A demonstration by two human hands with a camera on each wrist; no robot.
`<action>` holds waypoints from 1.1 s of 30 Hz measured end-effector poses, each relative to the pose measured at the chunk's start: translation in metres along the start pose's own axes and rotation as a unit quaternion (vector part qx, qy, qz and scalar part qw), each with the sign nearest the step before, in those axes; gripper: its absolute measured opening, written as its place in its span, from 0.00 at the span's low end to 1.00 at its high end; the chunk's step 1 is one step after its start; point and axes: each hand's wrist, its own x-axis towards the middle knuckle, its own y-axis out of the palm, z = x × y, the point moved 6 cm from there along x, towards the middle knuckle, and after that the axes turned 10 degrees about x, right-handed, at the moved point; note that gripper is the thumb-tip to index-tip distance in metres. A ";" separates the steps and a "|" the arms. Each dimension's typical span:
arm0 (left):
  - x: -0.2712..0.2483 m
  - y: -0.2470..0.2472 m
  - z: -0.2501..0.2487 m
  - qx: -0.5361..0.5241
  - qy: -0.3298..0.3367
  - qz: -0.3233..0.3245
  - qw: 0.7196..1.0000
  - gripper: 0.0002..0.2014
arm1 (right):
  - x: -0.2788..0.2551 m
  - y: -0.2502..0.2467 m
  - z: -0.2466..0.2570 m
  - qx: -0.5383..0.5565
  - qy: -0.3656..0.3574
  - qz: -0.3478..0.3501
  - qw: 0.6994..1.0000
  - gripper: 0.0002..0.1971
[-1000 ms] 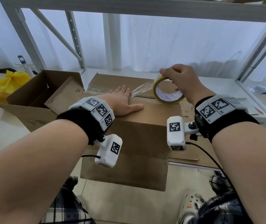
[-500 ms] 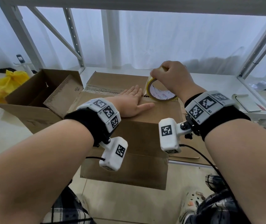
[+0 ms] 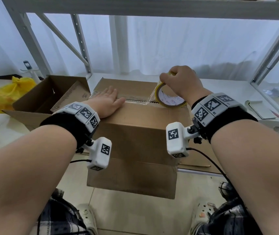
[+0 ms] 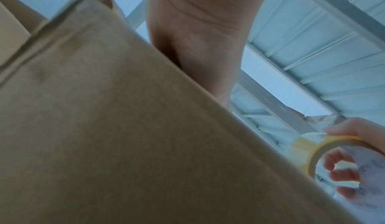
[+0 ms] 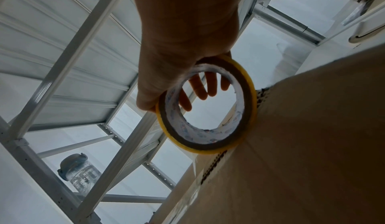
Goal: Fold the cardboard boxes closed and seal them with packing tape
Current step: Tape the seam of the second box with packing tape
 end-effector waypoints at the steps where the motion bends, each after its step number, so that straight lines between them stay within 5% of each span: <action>1: 0.000 0.000 0.004 0.003 -0.019 0.000 1.000 0.36 | 0.000 -0.001 0.000 0.003 -0.001 0.000 1.000 0.17; 5: -0.002 -0.002 -0.011 0.001 -0.051 0.002 0.999 0.36 | 0.001 -0.002 -0.001 0.005 0.004 0.004 1.000 0.17; 13: 0.001 -0.003 -0.095 0.013 0.106 -0.011 0.994 0.36 | 0.001 -0.002 0.000 -0.007 0.006 0.000 1.000 0.15; 25: -0.001 -0.006 -0.091 0.004 0.112 -0.018 0.994 0.40 | 0.012 -0.019 -0.001 -0.055 0.009 0.025 0.998 0.16; 33: 0.000 -0.005 -0.092 0.008 0.110 -0.014 0.994 0.41 | 0.007 -0.035 -0.007 -0.190 0.015 0.065 0.979 0.16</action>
